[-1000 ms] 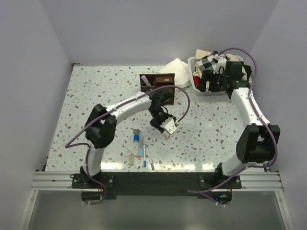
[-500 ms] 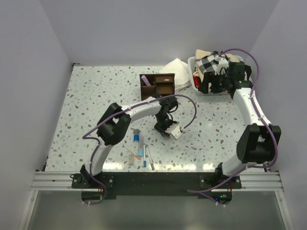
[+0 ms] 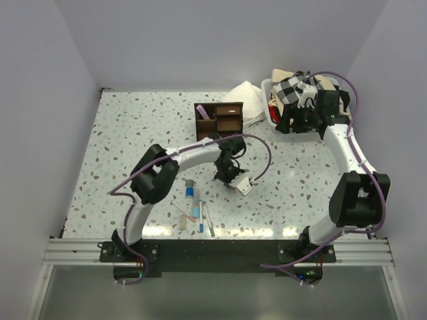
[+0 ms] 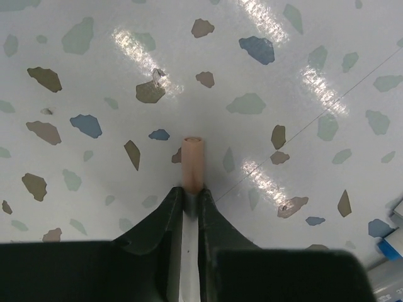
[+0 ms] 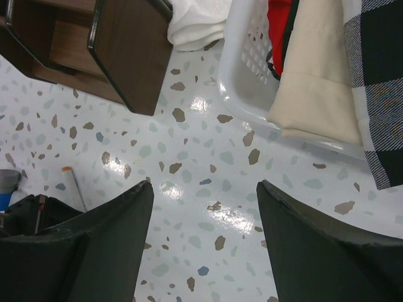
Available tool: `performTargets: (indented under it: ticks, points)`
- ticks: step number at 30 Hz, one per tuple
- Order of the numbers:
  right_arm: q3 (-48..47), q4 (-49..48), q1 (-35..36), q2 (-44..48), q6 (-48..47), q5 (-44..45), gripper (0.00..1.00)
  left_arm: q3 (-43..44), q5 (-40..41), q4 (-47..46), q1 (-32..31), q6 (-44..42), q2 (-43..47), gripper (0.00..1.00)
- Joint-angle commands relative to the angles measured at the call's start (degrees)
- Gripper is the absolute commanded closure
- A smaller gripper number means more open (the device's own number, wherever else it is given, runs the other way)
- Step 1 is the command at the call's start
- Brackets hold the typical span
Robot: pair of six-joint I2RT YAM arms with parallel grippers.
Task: Sort the stationery into containers
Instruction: Pick up the pen from the center of the board, then place the pen in the storage box.
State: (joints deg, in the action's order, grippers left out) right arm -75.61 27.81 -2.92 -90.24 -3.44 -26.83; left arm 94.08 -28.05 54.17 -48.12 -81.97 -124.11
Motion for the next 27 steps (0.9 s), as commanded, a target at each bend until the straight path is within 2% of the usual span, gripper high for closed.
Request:
performTargets:
  ticks: [1,8,14,17,20,21,22,24,25,27]
  points:
    - [-2.34,-0.92,-0.25,1.55,0.10,-1.65,0.31,-2.42,2.22,1.80,-0.31,2.42,-2.53,0.99]
    - [-4.01,-0.30,-0.25,0.85,0.98,-0.68,0.34,18.82,-4.20,12.71,2.58,5.07,-1.22,1.00]
    - [-4.98,-1.09,-0.16,0.50,2.21,0.37,0.36,26.67,-11.04,16.49,8.11,7.08,3.87,1.00]
    - [-6.12,0.04,-0.07,0.15,0.46,-0.15,0.36,25.64,-17.02,11.59,12.59,13.48,7.30,1.00]
    - [-8.05,0.58,0.02,-0.55,-0.95,-0.59,0.38,20.56,-25.01,-2.80,18.47,27.18,12.04,1.00]
    - [-8.67,0.14,0.10,-0.64,-0.87,-0.51,0.38,19.22,-31.73,-6.93,20.24,30.96,14.06,1.00]
    - [-9.02,-0.39,0.19,-0.73,-0.69,-0.42,0.38,17.73,-35.11,-18.03,22.08,42.40,15.03,1.00]
    - [-10.07,-0.83,0.46,-1.17,0.63,-0.42,0.38,11.50,-40.82,-34.49,26.75,59.39,17.57,1.00]
    - [-10.17,-1.35,0.63,-1.34,0.89,-0.24,0.38,5.64,-41.64,-53.89,28.15,76.61,18.46,1.00]
    - [-9.73,-2.15,1.25,-1.35,1.68,-0.15,0.38,-1.41,-41.65,-76.30,31.67,92.89,20.13,1.00]
